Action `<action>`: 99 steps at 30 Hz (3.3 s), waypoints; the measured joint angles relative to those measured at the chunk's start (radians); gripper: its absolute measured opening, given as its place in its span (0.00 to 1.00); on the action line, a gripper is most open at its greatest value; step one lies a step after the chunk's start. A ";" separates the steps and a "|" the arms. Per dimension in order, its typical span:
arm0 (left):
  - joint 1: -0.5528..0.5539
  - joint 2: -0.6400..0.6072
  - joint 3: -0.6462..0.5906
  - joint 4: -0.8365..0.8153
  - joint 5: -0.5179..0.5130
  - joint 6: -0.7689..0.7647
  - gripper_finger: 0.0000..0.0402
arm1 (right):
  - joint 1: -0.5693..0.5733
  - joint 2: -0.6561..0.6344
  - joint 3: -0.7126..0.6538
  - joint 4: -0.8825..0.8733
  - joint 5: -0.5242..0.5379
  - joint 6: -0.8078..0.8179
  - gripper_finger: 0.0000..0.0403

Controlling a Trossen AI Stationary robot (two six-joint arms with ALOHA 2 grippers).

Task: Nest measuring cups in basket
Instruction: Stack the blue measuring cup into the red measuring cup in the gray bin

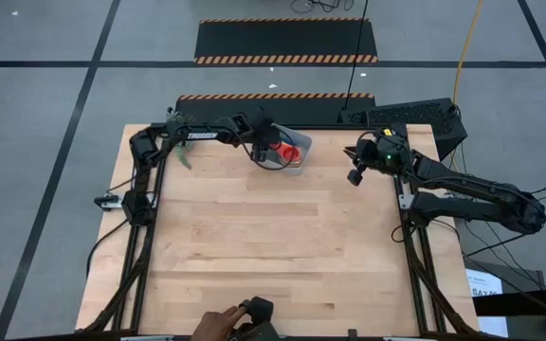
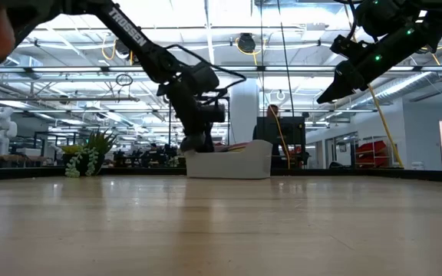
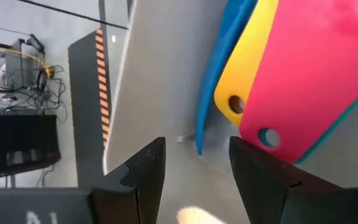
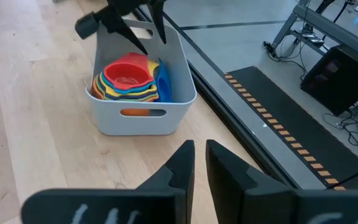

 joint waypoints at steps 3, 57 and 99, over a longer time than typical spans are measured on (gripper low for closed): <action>0.000 0.018 0.000 0.001 -0.013 0.017 0.45 | 0.000 0.000 0.000 0.000 0.000 0.000 0.08; -0.033 -0.007 -0.001 -0.021 -0.037 -0.015 0.46 | 0.000 0.000 0.000 0.003 -0.002 -0.015 0.08; -0.013 0.042 0.001 -0.051 0.051 -0.098 0.38 | 0.002 0.000 0.000 0.024 -0.026 -0.012 0.08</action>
